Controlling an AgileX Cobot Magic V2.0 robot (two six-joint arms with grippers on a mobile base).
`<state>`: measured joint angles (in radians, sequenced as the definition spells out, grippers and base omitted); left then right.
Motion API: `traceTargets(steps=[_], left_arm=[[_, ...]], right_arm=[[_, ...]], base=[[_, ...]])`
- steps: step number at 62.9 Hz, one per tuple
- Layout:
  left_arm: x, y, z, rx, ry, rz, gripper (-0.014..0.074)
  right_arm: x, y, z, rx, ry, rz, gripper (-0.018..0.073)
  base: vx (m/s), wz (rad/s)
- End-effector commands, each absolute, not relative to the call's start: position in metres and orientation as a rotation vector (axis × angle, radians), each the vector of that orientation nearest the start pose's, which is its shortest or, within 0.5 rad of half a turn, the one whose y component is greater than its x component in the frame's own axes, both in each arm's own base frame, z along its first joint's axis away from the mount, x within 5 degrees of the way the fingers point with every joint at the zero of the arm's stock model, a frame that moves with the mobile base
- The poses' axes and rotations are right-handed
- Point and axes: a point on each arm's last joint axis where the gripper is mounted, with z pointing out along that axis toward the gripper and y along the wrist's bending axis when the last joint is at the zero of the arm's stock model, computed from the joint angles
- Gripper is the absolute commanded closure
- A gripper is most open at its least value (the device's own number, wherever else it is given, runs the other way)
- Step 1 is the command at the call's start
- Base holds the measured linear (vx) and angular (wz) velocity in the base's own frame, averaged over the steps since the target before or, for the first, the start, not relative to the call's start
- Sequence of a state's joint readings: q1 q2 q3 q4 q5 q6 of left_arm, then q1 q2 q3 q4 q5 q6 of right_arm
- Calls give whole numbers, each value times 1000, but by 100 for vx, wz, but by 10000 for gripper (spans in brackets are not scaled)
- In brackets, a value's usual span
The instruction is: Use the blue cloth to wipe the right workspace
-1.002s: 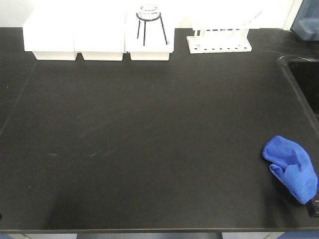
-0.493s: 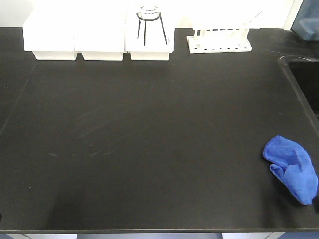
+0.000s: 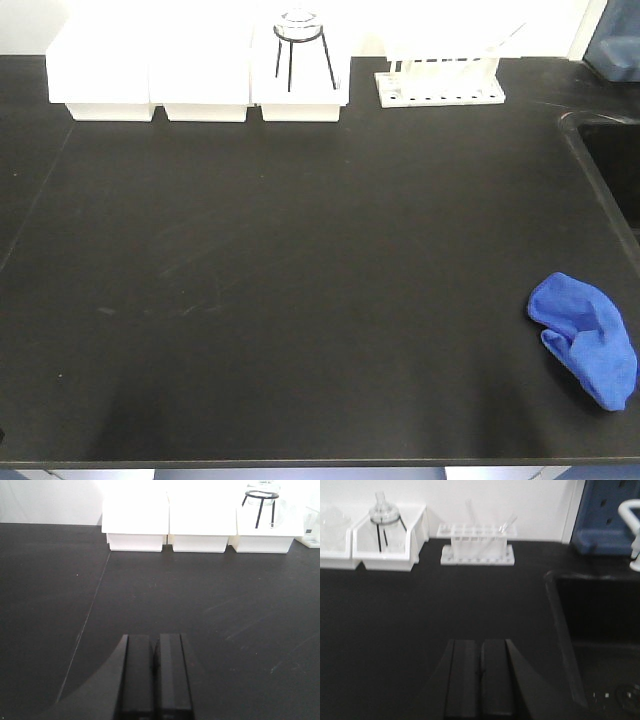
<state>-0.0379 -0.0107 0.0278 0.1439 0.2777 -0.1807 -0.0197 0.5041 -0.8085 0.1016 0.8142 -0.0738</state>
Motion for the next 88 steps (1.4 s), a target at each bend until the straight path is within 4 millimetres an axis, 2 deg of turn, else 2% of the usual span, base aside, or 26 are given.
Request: traceTargets(steps=[1,12,20,26,39,42,43,56,62,75,88], left_arm=[[56,0,177,-25,1712,-42,602],[56,0,177,-25,1712,-42,602],[56,0,177,-25,1712,-42,602],[56,0,177,-25,1712,-42,602],[56,0,177,-25,1712,-42,602],[56,0,177,-25,1712,-42,602],[56,0,177,-25,1712,-42,602],[56,0,177,-25,1712,-42,602],[56,0,177,-25,1712,-42,602],[56,0,177,-25,1712,-42,602],[56,0,177,-25,1712,-42,602]], right_arm=[[89,6,391,-30,1969,68,567],[102,6,384,-40,2069,69,543],[105,6,378,-63,2136,60,454],[106,4,377,-68,2148,34,330],[106,1,377,-77,2156,-23,-27],[108,0,374,-79,2180,-33,-76],[124,-3,361,-62,2314,-63,-85],[168,-5,334,-70,2495,-69,-27],[184,-6,308,-81,2578,-82,-17],[199,-7,233,-105,2723,-80,-17],[212,-7,206,-89,2724,-75,-17]], base=[[0,0],[0,0],[0,0],[0,0],[0,0],[0,0],[0,0],[0,0],[0,0],[0,0],[0,0]])
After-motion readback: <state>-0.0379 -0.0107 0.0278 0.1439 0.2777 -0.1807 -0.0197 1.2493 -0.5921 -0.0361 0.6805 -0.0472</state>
